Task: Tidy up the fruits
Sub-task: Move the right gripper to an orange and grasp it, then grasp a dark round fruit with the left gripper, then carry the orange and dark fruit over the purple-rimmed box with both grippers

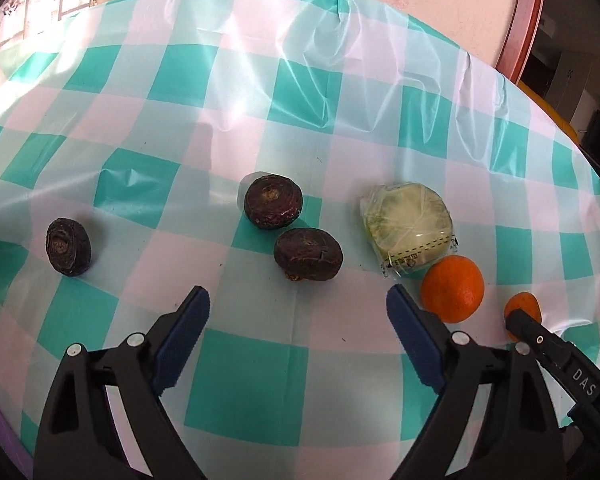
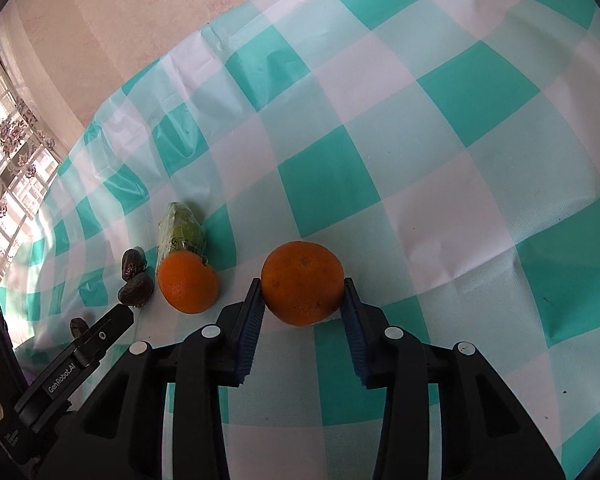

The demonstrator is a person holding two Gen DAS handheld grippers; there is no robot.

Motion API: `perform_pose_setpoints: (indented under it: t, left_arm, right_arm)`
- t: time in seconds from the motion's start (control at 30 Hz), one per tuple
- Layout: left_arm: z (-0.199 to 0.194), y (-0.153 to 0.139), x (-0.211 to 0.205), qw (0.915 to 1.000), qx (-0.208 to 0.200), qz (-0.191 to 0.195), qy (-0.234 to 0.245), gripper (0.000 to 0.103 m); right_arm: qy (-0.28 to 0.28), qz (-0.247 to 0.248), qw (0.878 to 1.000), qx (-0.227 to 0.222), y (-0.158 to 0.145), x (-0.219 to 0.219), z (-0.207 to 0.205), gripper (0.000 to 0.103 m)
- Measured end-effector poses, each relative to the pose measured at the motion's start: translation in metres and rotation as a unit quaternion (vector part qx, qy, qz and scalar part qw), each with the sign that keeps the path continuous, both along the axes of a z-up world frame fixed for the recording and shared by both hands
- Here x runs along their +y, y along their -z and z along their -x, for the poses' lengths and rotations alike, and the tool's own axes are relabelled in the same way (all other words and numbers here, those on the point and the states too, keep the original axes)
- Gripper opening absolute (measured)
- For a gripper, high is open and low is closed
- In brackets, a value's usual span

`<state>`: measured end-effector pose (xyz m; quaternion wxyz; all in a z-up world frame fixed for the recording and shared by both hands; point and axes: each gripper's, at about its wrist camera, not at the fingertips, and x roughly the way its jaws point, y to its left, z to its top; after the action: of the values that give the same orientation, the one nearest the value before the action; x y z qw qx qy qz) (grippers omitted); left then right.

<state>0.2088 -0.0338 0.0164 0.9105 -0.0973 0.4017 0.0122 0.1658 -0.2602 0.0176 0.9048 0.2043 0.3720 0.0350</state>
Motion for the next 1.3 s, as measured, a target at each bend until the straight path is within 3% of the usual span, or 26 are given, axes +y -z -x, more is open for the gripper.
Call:
perform_pose_setpoints:
  t: [0.23, 0.3, 0.33, 0.6, 0.97, 1.3]
  left_arm:
    - [-0.041, 0.002, -0.008, 0.9988, 0.028, -0.035, 0.020, 0.067]
    - [-0.043, 0.001, -0.010, 0.9984, 0.027, -0.044, 0.021, 0.053]
    - [-0.043, 0.000, -0.009, 0.9986, 0.025, -0.041, 0.022, 0.040]
    - [-0.018, -0.011, 0.018, 0.9991, -0.028, 0.030, 0.009, 0.039]
    - [0.051, -0.012, 0.017, 0.9981, -0.034, 0.047, 0.021, 0.039]
    - [0.139, -0.007, 0.022, 0.9974, -0.049, 0.046, 0.026, 0.039]
  right_arm:
    - [-0.002, -0.001, 1.000, 0.000, 0.001, 0.000, -0.002, 0.039]
    - [-0.004, -0.002, 1.000, -0.001, 0.001, 0.001, -0.002, 0.039]
    - [-0.005, -0.003, 1.000, -0.001, 0.001, 0.001, -0.002, 0.039]
    - [-0.006, -0.009, 1.000, -0.003, 0.000, 0.001, -0.002, 0.039]
    - [-0.019, -0.038, 0.999, 0.003, 0.002, -0.001, 0.006, 0.039]
    - [-0.031, -0.071, 0.997, -0.033, 0.000, 0.019, 0.064, 0.039]
